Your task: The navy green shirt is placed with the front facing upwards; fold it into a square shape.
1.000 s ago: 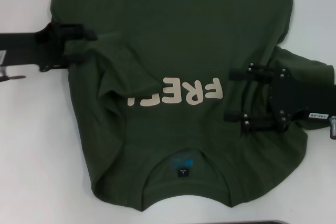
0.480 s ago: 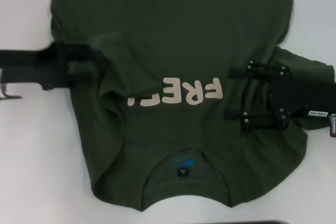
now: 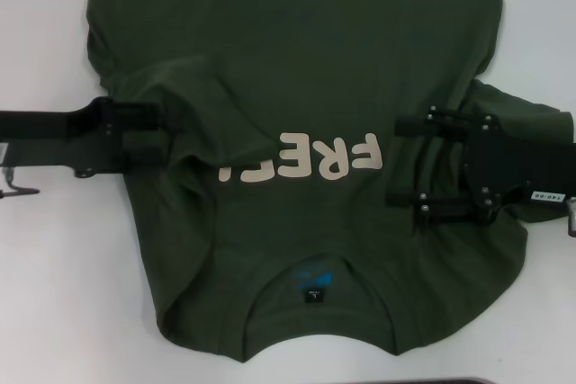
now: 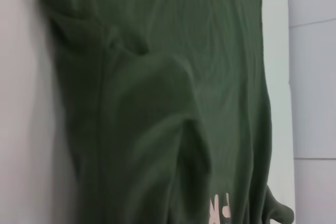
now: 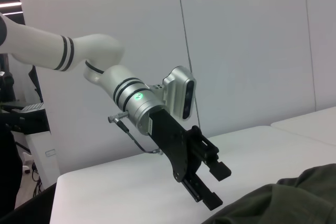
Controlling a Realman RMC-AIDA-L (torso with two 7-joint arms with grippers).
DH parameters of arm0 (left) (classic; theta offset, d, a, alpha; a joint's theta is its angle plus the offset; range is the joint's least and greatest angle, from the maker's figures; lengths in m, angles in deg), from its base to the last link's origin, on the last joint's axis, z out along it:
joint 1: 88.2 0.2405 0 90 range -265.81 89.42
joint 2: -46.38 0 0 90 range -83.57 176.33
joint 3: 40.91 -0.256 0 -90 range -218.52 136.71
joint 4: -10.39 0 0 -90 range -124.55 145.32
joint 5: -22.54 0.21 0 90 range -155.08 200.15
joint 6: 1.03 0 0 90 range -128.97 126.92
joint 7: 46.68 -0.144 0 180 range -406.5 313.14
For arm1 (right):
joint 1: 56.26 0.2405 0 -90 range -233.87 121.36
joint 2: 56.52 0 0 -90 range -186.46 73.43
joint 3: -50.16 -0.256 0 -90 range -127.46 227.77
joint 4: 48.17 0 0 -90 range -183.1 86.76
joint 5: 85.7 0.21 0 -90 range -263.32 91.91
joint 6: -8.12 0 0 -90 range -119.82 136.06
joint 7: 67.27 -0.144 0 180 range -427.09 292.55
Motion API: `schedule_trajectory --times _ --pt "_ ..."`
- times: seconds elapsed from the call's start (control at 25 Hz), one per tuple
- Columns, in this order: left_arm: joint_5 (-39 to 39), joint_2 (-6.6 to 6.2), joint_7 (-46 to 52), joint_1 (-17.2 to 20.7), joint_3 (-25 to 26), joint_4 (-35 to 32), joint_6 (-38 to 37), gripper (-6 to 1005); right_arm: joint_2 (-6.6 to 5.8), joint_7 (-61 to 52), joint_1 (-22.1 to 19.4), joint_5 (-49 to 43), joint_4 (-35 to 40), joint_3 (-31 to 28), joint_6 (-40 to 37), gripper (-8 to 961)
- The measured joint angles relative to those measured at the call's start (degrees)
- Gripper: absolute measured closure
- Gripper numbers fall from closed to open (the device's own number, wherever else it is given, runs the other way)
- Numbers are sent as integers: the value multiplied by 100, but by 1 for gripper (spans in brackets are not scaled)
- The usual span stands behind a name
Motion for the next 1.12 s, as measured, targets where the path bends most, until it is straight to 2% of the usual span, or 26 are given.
schedule_trajectory --times 0.4,0.52,0.64,0.84,0.96,1.12 --pt "23 -254 -1011 328 117 -21 -589 310 -8 -184 67 -2 18 -68 -7 37" --pt "24 -276 -1278 508 122 -131 -713 310 -7 -366 74 -8 43 -68 11 37" --pt "31 -245 -1569 698 106 -170 -739 310 -8 -595 88 -22 121 -61 79 37" --pt "48 -91 -1980 875 84 -193 -693 310 2 -728 102 -27 156 -31 243 37" --pt "274 58 -2211 815 65 -215 -537 310 14 -731 99 -27 129 -28 268 37" --pt "384 107 -2299 684 86 -189 -396 310 37 -732 75 -28 119 -25 272 37"
